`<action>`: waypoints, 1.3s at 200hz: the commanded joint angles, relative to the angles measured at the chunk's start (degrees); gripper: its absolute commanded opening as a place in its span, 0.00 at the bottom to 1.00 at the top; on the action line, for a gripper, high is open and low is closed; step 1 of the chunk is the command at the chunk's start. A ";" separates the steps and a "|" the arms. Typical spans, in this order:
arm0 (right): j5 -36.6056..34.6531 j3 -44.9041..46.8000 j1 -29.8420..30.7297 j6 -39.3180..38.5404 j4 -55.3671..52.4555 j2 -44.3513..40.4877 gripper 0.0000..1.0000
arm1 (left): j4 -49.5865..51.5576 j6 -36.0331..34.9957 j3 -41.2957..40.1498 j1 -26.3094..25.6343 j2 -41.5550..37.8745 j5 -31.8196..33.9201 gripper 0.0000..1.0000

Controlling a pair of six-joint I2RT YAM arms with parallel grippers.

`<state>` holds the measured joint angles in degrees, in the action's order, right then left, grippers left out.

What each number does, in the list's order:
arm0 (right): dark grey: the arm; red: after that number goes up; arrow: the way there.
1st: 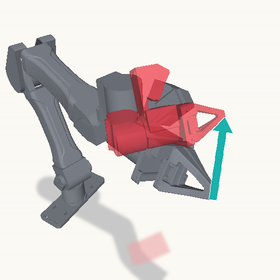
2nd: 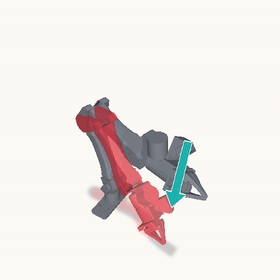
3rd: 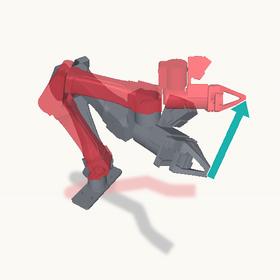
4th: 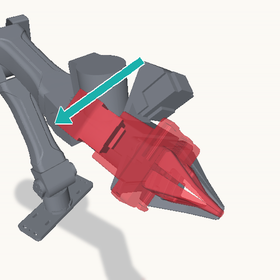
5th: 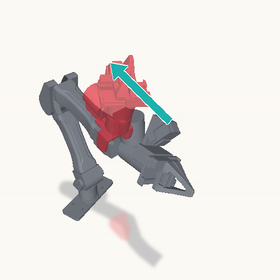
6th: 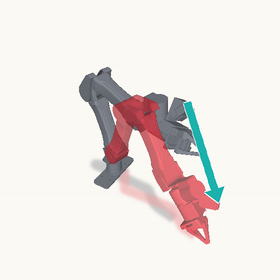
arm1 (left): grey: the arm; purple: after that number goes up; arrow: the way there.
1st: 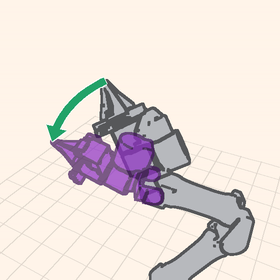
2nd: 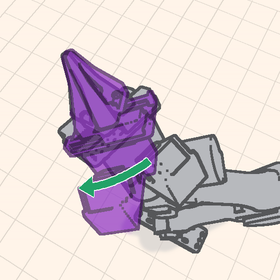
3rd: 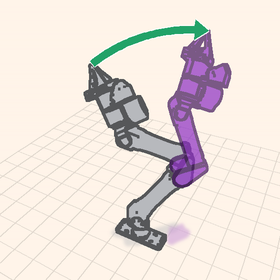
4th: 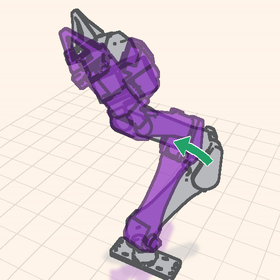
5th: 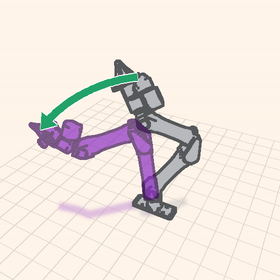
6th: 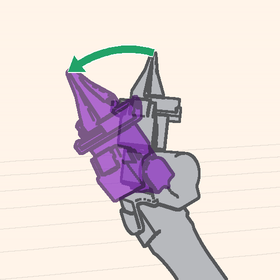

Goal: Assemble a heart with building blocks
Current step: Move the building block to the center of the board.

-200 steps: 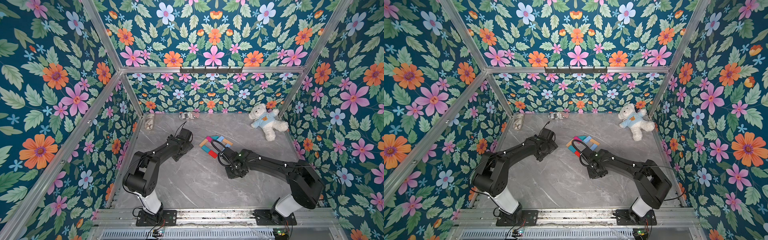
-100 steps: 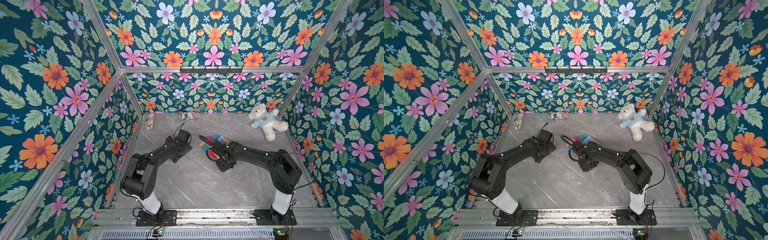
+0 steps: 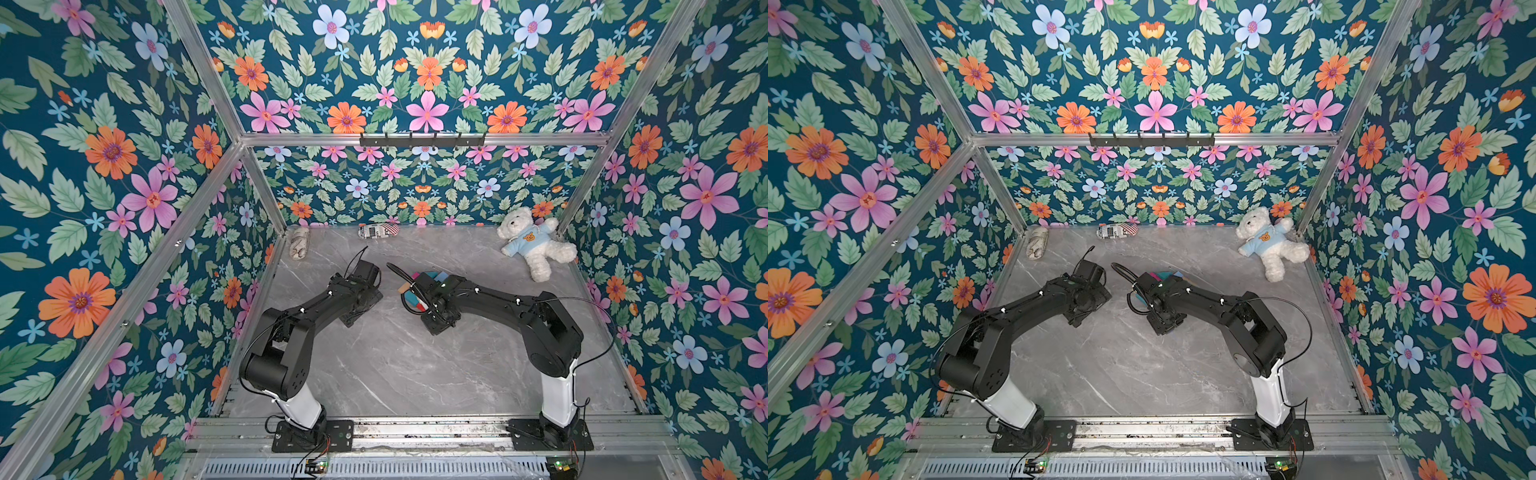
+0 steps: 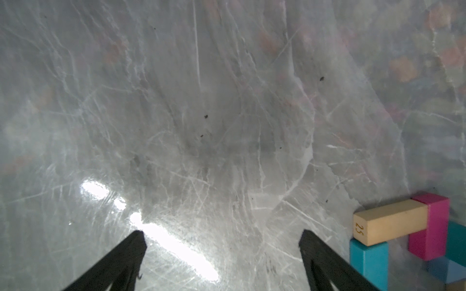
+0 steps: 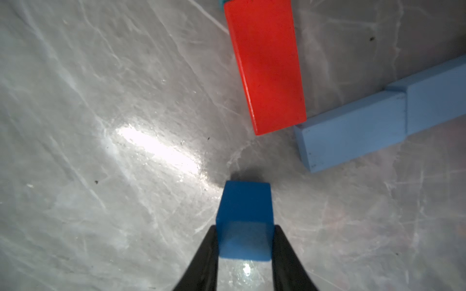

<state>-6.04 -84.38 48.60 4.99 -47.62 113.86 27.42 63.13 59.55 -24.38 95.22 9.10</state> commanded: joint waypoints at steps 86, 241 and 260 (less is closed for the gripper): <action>-3.10 -4.28 -0.04 -1.74 -1.32 3.23 0.30 | 0.33 0.24 0.92 0.39 0.23 0.32 0.99; -2.50 -4.75 -0.10 -1.14 -1.86 2.92 0.41 | 0.53 0.06 1.01 0.41 0.19 0.31 0.99; -2.10 -4.07 -0.12 -1.13 -1.77 2.88 0.41 | 0.45 0.15 0.68 0.44 -0.03 0.40 0.99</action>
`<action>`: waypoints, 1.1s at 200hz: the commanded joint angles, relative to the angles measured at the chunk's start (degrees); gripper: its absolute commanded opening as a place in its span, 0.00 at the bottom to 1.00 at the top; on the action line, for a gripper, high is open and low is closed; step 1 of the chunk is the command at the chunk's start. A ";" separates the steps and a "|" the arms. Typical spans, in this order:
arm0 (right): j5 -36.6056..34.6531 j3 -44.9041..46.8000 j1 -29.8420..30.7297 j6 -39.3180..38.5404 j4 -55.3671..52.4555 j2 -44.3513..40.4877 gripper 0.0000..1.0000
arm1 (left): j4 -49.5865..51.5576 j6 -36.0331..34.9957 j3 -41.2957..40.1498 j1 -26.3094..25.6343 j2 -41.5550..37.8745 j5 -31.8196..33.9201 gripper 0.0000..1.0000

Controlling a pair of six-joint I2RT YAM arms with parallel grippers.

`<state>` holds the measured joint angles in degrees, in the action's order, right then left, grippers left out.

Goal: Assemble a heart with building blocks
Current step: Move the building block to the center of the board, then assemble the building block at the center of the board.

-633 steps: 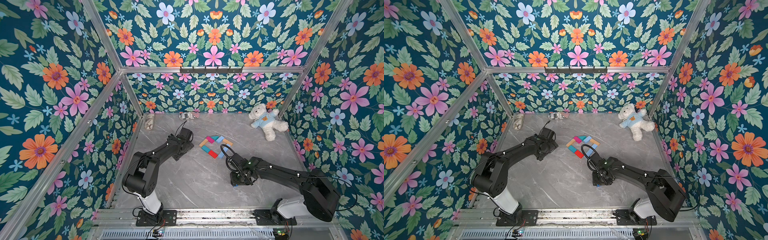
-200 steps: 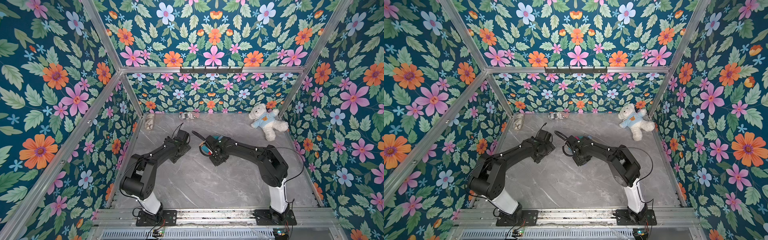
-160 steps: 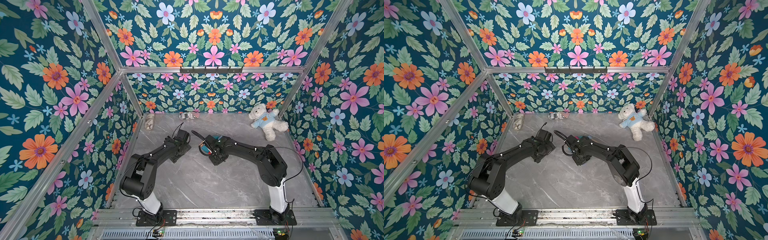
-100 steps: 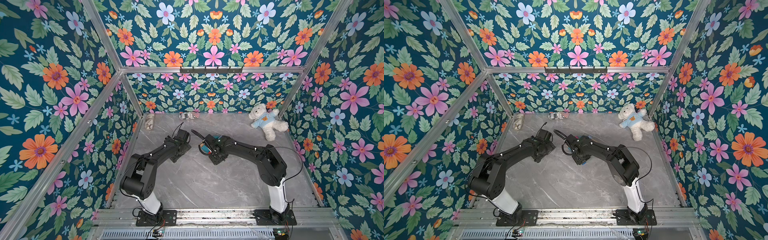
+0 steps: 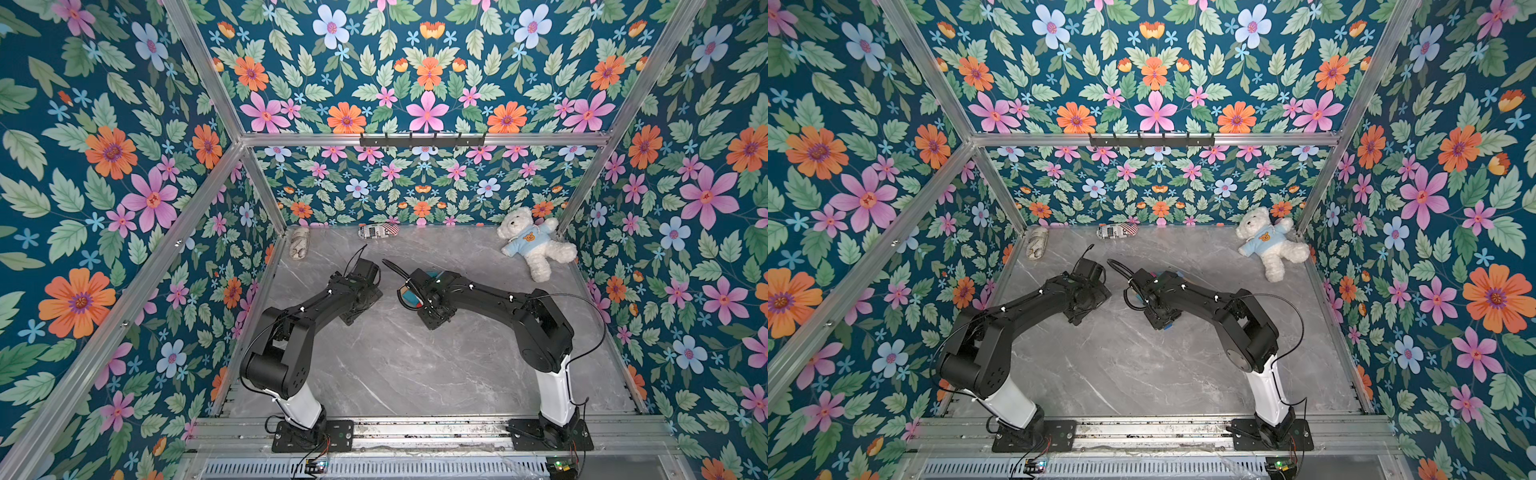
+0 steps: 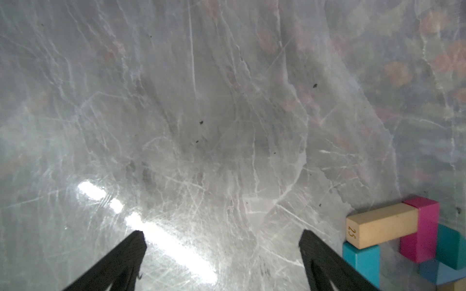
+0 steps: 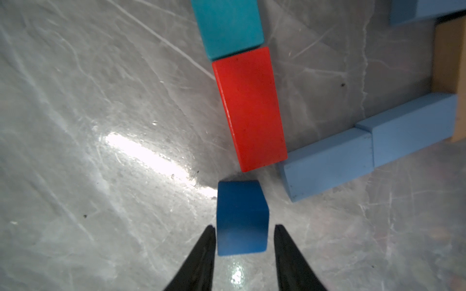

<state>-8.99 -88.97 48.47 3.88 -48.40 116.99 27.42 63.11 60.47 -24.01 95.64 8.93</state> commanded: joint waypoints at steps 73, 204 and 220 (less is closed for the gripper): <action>-0.11 2.13 0.05 0.12 -0.25 -0.53 0.38 | 0.44 0.43 -0.73 0.06 -0.95 0.68 0.99; -3.37 0.02 -0.49 -0.10 -0.46 0.79 0.35 | 0.53 0.35 -0.97 0.05 -1.24 0.82 0.99; -3.14 0.11 -0.49 -0.17 -0.35 0.87 0.35 | 0.44 0.35 -0.97 0.10 -1.15 0.83 0.99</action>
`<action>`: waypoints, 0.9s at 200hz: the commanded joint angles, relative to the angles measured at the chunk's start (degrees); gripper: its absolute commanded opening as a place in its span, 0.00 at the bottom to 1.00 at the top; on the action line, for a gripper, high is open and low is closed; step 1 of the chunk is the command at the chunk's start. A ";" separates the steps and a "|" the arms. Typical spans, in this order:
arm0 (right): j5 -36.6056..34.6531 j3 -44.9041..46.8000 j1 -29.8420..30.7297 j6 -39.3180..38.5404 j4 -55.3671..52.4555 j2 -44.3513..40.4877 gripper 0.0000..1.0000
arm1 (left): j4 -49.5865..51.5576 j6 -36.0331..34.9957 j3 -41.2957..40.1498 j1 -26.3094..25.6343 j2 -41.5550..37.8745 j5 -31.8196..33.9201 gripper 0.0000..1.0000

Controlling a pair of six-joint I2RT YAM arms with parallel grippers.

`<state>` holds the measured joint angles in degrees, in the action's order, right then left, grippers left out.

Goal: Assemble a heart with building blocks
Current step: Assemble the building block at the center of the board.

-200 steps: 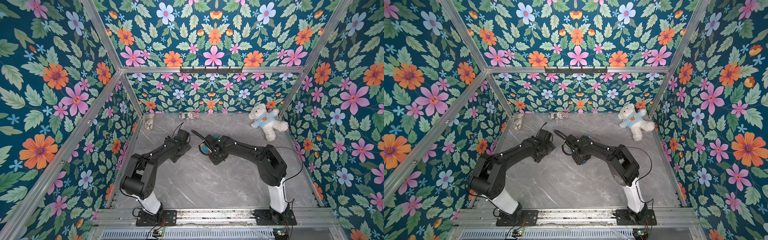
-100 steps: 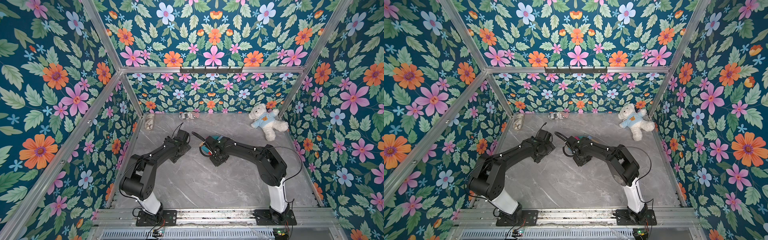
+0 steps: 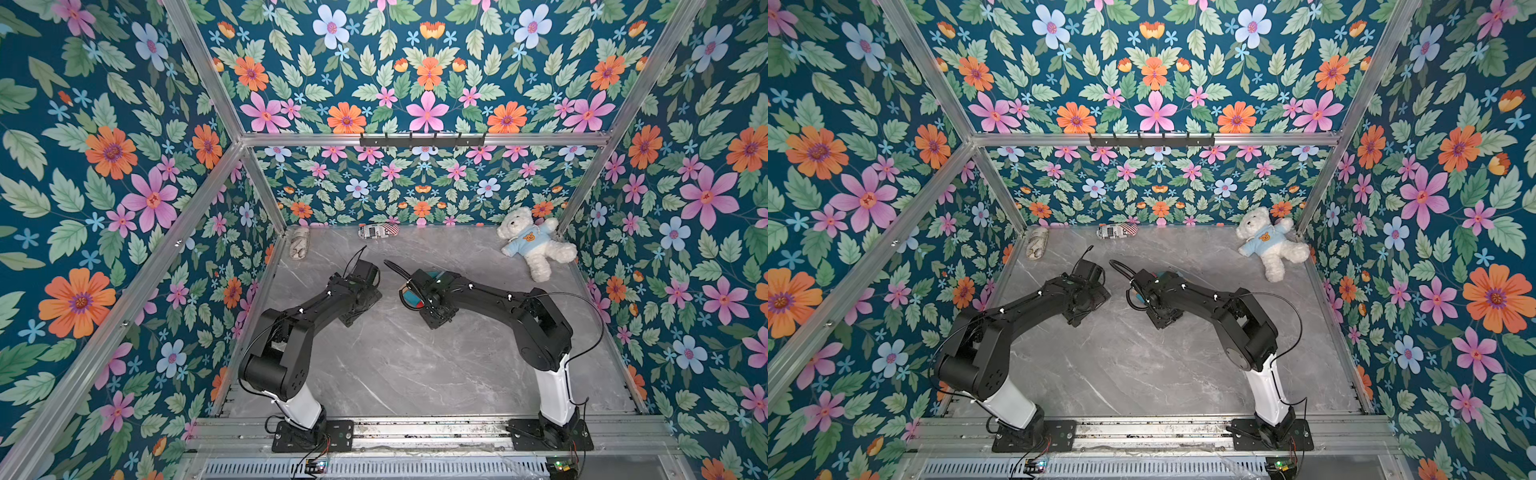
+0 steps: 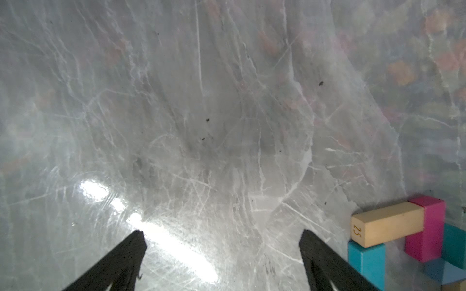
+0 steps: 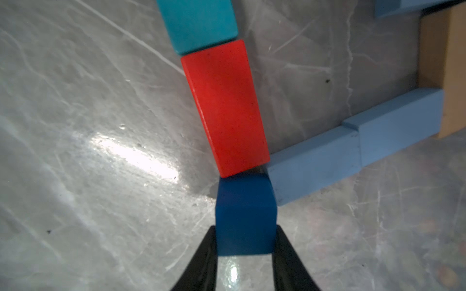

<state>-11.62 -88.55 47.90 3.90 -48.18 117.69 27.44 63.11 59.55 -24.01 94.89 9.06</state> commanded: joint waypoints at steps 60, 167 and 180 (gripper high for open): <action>-1.51 -0.35 0.08 -0.21 -0.50 0.17 0.44 | 0.24 0.26 0.04 0.19 -0.23 0.57 0.99; -2.79 1.45 0.00 0.78 -0.27 -3.66 0.41 | 0.16 0.17 -0.14 0.19 -0.41 0.49 0.99; -2.54 2.18 0.00 1.08 0.10 -4.29 0.41 | 0.07 0.21 -0.14 0.15 -0.41 0.47 0.99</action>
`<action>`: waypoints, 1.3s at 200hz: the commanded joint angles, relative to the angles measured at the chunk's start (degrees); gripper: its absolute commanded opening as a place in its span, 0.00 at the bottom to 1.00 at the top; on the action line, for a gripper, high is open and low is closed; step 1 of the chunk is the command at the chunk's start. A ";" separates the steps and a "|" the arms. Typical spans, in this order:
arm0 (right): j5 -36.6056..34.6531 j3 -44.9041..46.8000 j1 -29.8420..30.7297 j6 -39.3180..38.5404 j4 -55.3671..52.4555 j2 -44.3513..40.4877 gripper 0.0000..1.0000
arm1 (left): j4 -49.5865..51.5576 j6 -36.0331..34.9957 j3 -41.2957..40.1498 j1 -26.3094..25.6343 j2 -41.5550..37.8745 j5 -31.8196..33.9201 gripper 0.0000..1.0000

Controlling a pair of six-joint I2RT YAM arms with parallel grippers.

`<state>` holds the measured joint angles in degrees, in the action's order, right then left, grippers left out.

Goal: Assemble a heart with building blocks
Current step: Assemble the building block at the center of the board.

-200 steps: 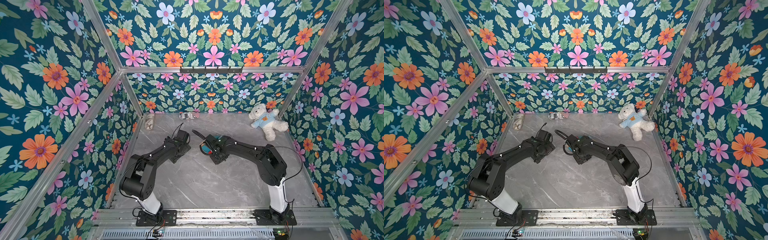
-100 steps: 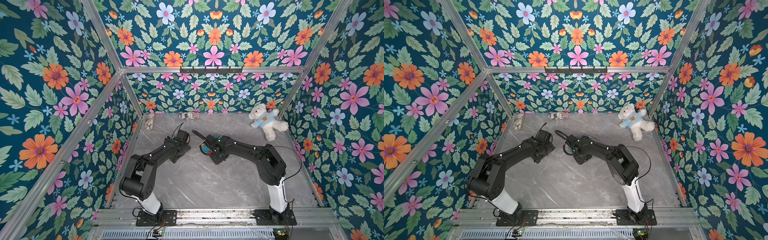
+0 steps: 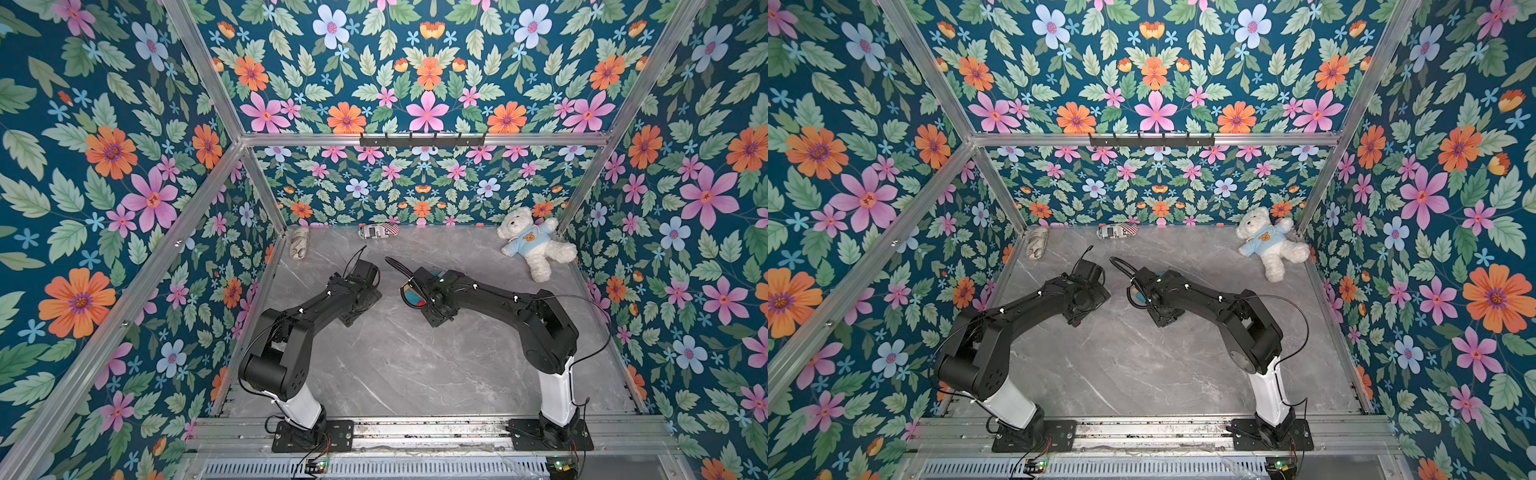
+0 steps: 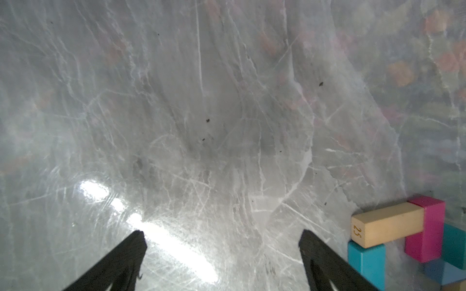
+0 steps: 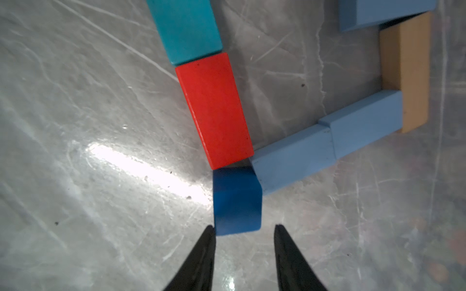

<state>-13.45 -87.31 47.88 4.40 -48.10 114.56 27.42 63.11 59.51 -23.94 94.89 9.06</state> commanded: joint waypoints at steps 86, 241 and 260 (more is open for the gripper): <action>0.57 4.77 0.02 2.10 0.90 -3.38 0.17 | 0.00 0.52 -0.36 0.11 -0.72 0.44 0.99; 0.01 3.46 -0.92 2.61 1.72 -0.40 0.14 | 0.35 0.30 1.01 0.10 0.03 0.44 0.99; 0.02 3.55 -0.94 2.88 1.88 -0.39 0.14 | 0.35 0.26 1.05 0.10 0.12 0.49 0.99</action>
<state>-12.47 -83.53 46.92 6.63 -46.30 113.91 27.27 63.13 60.23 -23.94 94.70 9.06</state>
